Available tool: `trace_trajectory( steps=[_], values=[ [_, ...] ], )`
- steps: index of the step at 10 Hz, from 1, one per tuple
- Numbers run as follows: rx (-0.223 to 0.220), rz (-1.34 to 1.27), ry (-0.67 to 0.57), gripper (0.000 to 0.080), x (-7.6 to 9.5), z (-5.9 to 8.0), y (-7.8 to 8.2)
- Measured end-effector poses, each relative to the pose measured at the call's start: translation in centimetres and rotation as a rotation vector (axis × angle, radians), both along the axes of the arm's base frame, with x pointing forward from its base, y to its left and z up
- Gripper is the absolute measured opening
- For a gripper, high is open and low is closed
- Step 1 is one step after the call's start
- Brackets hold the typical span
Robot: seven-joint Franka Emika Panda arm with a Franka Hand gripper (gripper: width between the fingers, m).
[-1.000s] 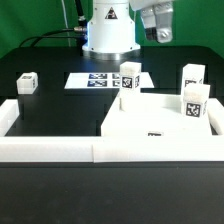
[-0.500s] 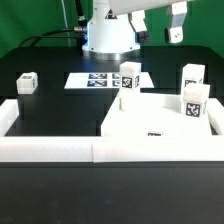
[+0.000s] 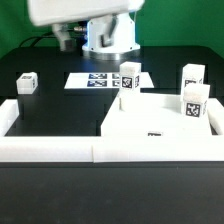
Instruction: Assemble square table
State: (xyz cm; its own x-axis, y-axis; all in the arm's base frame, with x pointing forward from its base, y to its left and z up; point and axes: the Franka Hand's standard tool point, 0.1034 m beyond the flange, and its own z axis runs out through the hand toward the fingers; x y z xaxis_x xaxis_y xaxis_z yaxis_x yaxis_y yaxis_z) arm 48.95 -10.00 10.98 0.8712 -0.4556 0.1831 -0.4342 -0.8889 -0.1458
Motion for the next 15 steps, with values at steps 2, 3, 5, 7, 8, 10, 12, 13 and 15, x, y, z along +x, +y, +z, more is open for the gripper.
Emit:
trace_trajectory(
  steps=[2, 3, 5, 7, 8, 10, 12, 13, 15],
  values=[
    [-0.05, 0.156, 0.047, 0.0649, -2.5, -2.0, -4.0],
    [-0.077, 0.22, 0.061, 0.0649, -2.9, -2.2, -4.9],
    [-0.098, 0.296, 0.061, 0.0649, -2.7, -2.1, -4.8],
    [-0.079, 0.291, 0.08, 0.0649, -2.8, -2.3, -4.4],
    [-0.083, 0.291, 0.079, 0.0649, -2.8, -2.3, -4.5],
    [-0.036, 0.325, 0.175, 0.0649, -4.7, -4.0, -5.4],
    [0.026, 0.371, 0.388, 0.0649, -8.7, -7.1, -10.0],
    [0.035, 0.39, 0.429, 0.0649, -8.5, -6.9, -11.8],
    [0.075, 0.396, 0.522, 0.0649, -9.6, -7.1, -11.4]
  ],
)
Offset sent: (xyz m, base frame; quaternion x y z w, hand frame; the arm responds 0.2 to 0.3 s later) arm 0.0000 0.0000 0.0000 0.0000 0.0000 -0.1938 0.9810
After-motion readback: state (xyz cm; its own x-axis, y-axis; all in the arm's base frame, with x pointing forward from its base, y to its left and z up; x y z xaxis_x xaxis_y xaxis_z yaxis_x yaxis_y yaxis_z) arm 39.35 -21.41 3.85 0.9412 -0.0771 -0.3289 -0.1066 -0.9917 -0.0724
